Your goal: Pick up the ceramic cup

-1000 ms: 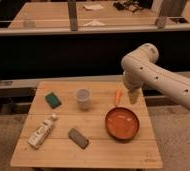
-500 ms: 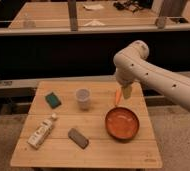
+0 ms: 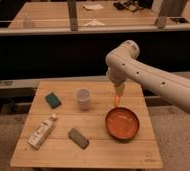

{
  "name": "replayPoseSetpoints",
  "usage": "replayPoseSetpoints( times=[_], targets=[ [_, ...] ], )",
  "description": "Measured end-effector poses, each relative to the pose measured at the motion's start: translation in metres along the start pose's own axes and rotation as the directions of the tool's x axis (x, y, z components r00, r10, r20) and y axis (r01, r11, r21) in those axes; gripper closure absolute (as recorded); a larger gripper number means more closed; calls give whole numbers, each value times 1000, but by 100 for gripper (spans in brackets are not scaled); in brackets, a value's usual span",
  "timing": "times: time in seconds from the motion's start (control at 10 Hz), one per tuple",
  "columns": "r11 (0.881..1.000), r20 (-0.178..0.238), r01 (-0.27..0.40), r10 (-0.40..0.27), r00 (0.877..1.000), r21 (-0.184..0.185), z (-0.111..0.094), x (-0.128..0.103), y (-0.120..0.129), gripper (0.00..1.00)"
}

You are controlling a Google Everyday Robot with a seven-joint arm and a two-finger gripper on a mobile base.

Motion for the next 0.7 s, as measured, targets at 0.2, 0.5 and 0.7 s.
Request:
replayPoseSetpoints(
  times=[0.2, 0.5, 0.7],
  targets=[
    [999, 17, 38, -38, 999, 11, 8, -16, -9, 20],
    [996, 41, 86, -87, 995, 19, 19, -34, -16, 20],
    [991, 55, 131, -132, 990, 18, 32, -45, -19, 20]
  ],
)
